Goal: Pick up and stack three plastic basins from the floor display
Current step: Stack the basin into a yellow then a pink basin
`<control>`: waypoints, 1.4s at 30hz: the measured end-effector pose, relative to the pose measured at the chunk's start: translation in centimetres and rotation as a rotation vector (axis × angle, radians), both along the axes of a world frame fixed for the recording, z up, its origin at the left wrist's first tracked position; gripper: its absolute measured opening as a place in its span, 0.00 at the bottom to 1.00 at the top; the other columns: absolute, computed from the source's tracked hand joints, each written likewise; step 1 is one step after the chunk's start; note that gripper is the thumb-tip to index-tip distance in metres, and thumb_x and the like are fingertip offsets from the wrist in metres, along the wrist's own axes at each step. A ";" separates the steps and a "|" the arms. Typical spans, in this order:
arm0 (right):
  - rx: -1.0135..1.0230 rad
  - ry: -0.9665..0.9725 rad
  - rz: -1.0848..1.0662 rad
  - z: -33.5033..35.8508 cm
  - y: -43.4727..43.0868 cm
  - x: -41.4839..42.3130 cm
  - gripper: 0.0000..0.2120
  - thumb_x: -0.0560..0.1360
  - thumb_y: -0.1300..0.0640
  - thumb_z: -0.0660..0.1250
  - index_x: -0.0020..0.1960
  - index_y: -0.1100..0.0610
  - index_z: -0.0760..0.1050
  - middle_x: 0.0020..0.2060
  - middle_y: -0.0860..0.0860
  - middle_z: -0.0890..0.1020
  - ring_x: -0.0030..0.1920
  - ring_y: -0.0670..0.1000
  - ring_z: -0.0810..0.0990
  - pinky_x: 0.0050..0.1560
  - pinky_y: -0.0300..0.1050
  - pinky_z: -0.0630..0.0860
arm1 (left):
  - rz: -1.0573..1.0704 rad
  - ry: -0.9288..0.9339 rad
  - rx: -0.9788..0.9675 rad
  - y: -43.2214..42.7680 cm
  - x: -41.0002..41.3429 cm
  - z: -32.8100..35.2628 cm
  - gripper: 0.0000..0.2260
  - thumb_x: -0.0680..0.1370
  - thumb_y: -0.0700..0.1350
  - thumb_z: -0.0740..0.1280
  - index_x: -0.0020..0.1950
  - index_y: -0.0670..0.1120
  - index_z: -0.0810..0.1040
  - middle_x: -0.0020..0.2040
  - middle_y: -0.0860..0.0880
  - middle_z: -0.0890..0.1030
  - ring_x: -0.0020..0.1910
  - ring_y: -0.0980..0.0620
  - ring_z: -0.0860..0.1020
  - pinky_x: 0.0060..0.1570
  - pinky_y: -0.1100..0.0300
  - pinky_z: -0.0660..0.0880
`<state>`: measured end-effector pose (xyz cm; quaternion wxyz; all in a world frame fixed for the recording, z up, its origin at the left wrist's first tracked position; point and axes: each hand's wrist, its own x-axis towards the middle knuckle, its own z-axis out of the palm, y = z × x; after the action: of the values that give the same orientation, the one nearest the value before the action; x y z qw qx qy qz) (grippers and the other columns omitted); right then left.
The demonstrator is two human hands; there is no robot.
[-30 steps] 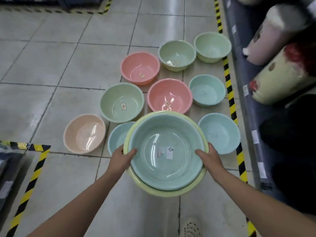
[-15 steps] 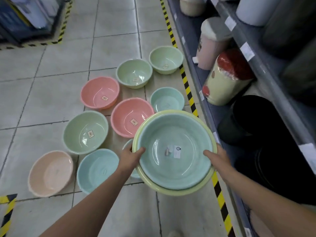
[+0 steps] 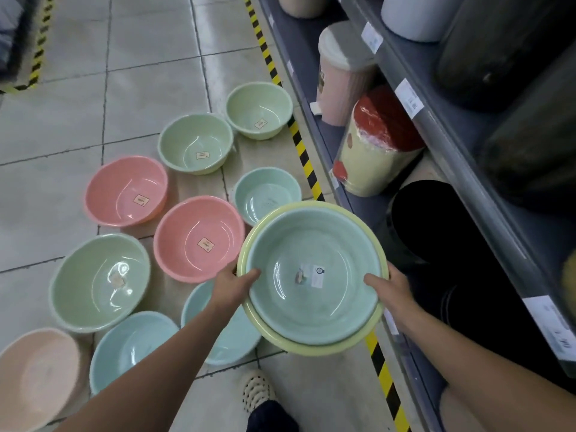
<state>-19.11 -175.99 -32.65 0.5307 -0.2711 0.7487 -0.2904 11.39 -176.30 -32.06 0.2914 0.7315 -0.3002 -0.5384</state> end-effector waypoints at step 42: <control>0.077 0.077 0.139 -31.7 -10.7 -5.5 0.22 0.69 0.64 0.71 0.60 0.46 0.77 0.49 0.49 0.84 0.51 0.53 0.83 0.53 0.55 0.83 | 0.239 -0.022 0.088 -7.0 -5.5 -32.3 0.12 0.73 0.39 0.74 0.55 0.49 0.84 0.45 0.51 0.86 0.43 0.49 0.85 0.43 0.56 0.82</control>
<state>-24.61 -186.71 -64.39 0.5304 -0.3129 0.7585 -0.2133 5.88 -183.32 -64.31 0.3175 0.7802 -0.1902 -0.5043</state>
